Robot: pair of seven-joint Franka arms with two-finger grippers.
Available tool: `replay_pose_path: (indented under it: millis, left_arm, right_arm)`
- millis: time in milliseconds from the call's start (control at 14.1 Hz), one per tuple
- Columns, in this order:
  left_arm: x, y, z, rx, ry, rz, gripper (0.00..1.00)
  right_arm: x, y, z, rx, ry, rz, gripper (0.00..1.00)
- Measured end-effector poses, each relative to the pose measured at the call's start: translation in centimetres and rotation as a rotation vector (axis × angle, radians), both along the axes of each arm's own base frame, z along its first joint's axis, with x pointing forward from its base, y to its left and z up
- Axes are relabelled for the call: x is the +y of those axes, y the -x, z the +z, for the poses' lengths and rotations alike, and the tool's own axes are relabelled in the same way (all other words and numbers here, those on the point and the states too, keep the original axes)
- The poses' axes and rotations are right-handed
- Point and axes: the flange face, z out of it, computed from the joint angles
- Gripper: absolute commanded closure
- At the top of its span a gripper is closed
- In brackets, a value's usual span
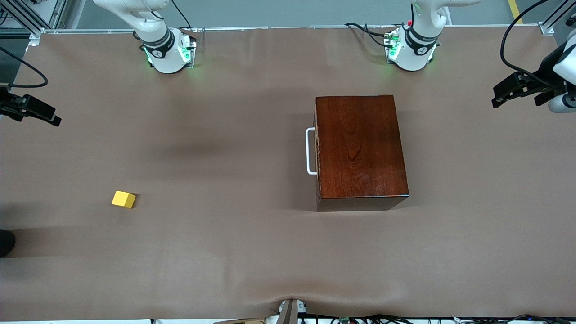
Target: Open drawer, take yellow block, close drawer
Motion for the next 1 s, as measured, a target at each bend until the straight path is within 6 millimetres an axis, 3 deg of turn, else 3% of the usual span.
replay_pose_path:
  millis: [284,995]
  left_arm:
    - [-1.4,0.5,0.3,-0.014,-0.016,-0.026,0.00]
    - [-2.0,0.7,0.5,-0.020,0.010,-0.071,0.00]
  right_arm:
    - [0.0,0.0,0.1,-0.004,0.000,0.000,0.00]
    - [0.0,0.0,0.2,-0.006,0.001,0.000,0.00]
